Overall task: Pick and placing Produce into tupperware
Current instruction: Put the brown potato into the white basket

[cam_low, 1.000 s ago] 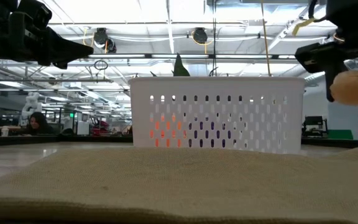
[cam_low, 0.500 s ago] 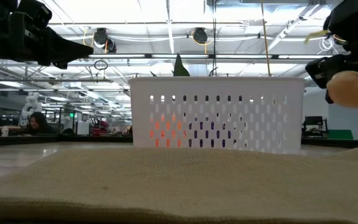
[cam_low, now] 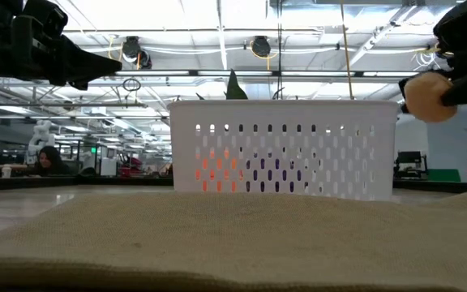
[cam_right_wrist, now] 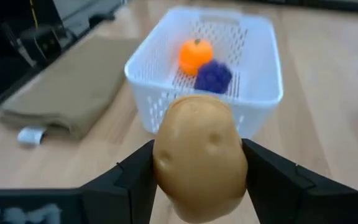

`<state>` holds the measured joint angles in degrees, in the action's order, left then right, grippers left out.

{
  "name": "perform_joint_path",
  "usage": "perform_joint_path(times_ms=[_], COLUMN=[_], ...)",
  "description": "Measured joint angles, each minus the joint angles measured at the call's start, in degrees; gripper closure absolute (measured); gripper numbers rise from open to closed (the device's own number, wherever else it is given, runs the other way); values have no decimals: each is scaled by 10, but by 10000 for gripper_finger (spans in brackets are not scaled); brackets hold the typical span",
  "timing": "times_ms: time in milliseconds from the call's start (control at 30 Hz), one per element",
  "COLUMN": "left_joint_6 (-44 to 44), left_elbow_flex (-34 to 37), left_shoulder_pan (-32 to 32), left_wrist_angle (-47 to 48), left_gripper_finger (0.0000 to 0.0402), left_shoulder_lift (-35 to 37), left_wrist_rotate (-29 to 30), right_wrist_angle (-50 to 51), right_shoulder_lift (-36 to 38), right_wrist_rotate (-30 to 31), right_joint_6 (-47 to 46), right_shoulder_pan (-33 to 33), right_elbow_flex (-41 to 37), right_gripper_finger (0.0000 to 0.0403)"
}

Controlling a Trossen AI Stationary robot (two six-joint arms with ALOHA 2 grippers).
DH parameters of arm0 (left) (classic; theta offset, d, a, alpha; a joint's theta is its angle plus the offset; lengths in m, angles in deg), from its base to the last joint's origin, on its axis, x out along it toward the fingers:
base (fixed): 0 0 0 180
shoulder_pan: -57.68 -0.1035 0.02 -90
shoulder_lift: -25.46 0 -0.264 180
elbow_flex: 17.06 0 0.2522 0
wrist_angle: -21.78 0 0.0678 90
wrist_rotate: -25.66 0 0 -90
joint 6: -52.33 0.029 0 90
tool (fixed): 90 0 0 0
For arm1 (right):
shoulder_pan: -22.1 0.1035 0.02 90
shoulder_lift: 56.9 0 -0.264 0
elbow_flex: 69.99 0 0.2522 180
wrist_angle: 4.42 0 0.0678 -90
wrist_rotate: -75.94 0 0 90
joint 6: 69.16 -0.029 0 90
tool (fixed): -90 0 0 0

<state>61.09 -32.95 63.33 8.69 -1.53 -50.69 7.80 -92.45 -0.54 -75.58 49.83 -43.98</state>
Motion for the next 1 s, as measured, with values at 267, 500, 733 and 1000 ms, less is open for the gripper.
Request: perform_joint_path(times_ms=[267,500,733,1000], left_joint_6=[0,2,2,2], left_elbow_flex=[0,0,0,0], left_shoulder_pan=[0,0,0,0], left_wrist_angle=[0,0,0,0], left_gripper_finger=[401,401,401,401], left_shoulder_lift=[0,0,0,0], left_wrist_rotate=[0,0,0,0], right_wrist_angle=[-82,-83,-81,-70], right_shoulder_lift=[-13,-71,-164,-250], right_wrist_rotate=[2,2,-19,-106], right_joint_6=[30,51,45,44], right_shoulder_pan=[-3,-12,-39,-75], right_elbow_flex=[4,56,109,183], right_gripper_finger=[205,209,208,207])
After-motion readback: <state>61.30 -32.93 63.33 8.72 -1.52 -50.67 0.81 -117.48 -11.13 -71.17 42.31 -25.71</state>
